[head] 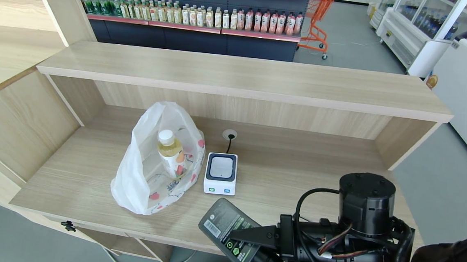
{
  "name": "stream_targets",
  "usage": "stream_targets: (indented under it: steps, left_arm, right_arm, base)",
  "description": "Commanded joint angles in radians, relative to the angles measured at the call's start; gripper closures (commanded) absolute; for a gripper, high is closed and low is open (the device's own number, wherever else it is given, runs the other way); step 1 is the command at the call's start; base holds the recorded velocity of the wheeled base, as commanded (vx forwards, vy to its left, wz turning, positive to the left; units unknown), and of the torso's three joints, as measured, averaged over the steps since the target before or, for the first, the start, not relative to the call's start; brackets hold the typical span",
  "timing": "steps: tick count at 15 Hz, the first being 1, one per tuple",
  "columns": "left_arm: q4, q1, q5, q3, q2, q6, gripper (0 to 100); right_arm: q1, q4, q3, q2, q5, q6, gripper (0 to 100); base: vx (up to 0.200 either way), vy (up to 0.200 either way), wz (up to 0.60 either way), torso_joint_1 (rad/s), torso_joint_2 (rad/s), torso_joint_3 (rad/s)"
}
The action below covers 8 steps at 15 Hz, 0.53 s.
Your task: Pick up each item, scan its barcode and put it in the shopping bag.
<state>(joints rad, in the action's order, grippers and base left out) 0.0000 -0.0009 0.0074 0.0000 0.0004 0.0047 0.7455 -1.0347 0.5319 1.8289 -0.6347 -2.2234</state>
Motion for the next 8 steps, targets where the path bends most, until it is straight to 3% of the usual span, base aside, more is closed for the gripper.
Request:
stream_targets:
  steps: [1, 8]
  left_arm:
    - [0.000, -0.001, 0.000, 0.000, 0.000, 0.000, 0]
    - [0.000, 0.001, 0.000, 0.000, 0.001, 0.000, 0]
  right_arm:
    - [0.006, -0.001, -0.001, 0.021, 0.000, -0.001, 100]
    - [0.006, 0.001, -0.006, 0.009, -0.008, -0.002, 100]
  base:
    - [0.000, 0.000, 0.00, 0.000, 0.00, 0.000]
    - [0.000, 0.000, 0.00, 0.000, 0.00, 0.000]
